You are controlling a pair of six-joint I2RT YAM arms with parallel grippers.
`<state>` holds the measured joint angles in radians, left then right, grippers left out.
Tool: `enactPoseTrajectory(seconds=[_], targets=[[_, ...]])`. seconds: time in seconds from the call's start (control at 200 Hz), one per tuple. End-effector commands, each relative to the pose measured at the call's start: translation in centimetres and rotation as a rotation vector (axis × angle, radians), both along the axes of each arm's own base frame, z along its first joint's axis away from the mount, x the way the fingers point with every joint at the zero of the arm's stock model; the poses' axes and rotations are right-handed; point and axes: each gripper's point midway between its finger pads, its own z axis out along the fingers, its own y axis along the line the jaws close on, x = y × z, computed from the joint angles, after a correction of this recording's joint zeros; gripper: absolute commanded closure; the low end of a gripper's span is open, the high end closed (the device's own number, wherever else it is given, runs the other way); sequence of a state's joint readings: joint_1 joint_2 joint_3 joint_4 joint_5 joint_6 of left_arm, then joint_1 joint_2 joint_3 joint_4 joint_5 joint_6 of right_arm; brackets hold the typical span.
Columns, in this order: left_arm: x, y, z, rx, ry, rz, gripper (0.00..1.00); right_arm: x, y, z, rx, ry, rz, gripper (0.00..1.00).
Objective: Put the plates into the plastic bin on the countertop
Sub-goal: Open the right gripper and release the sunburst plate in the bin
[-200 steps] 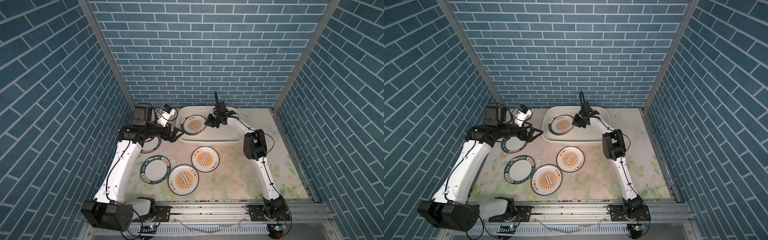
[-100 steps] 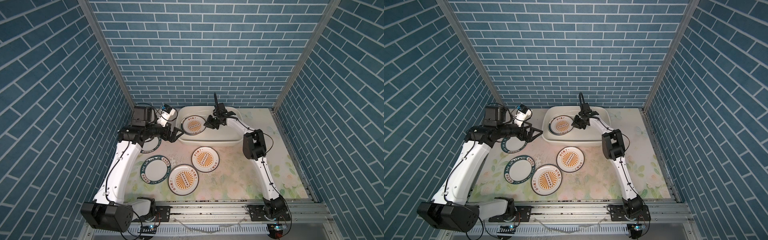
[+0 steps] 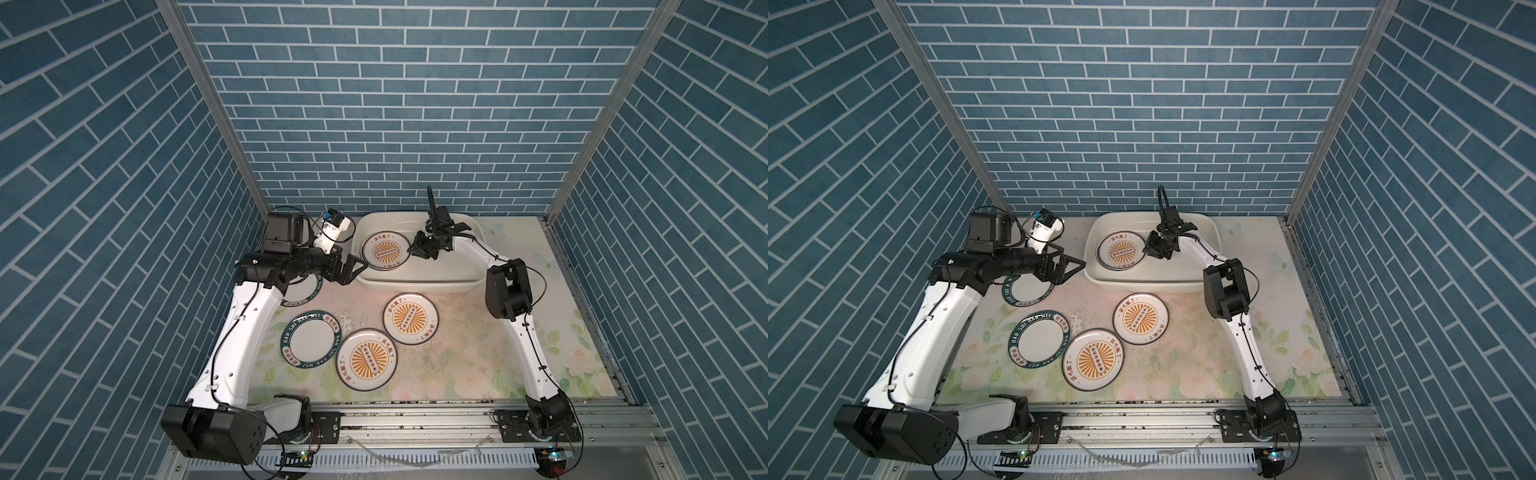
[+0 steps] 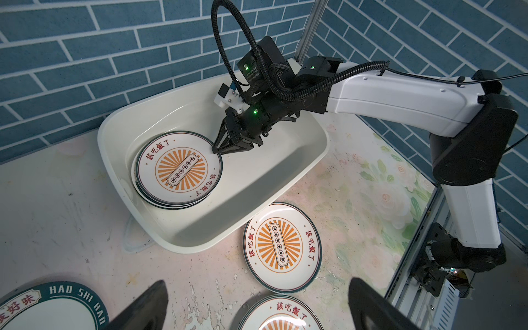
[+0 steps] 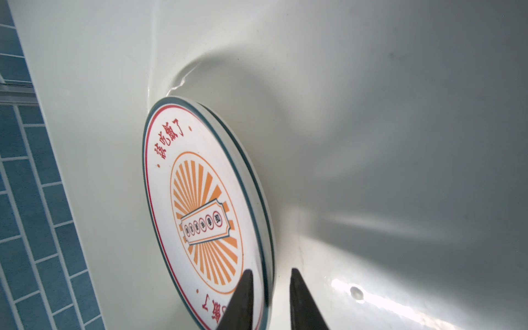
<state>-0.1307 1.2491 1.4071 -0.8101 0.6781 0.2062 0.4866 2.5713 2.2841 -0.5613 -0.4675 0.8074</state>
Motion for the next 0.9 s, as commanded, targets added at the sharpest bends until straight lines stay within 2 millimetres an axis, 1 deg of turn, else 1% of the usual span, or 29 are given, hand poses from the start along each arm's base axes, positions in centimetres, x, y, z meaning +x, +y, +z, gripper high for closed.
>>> enactPoseTrajectory(seconds=[0.0, 0.235, 0.42, 0.515, 0.64, 0.8, 0.895], targets=[[-0.6, -0.2, 0.3, -0.012, -0.013, -0.015, 0.0, 0.0, 0.8, 2.9, 0.022, -0.042, 0.012, 0.77], [-0.7, -0.2, 0.1, -0.01, -0.01, -0.015, 0.0, 0.0, 1.5, 3.6, 0.042, -0.051, 0.023, 0.8], [-0.7, -0.2, 0.0, -0.01, -0.01, -0.015, 0.01, -0.1, 1.7, 3.3, 0.044, -0.046, 0.026, 0.8], [-0.7, -0.2, 0.1, -0.01, -0.012, -0.015, 0.0, -0.2, 1.7, 2.9, 0.037, -0.036, 0.025, 0.8], [-0.7, -0.2, 0.2, -0.011, -0.015, -0.015, 0.0, -0.2, 1.6, 3.0, 0.035, -0.038, 0.026, 0.8], [-0.8, -0.2, 0.2, -0.01, -0.015, -0.015, 0.0, -0.1, 1.2, 3.8, 0.015, -0.06, 0.023, 0.8], [-0.8, -0.2, 0.4, -0.011, -0.017, -0.015, 0.0, -0.1, 0.5, 5.0, -0.02, -0.091, 0.023, 0.79]])
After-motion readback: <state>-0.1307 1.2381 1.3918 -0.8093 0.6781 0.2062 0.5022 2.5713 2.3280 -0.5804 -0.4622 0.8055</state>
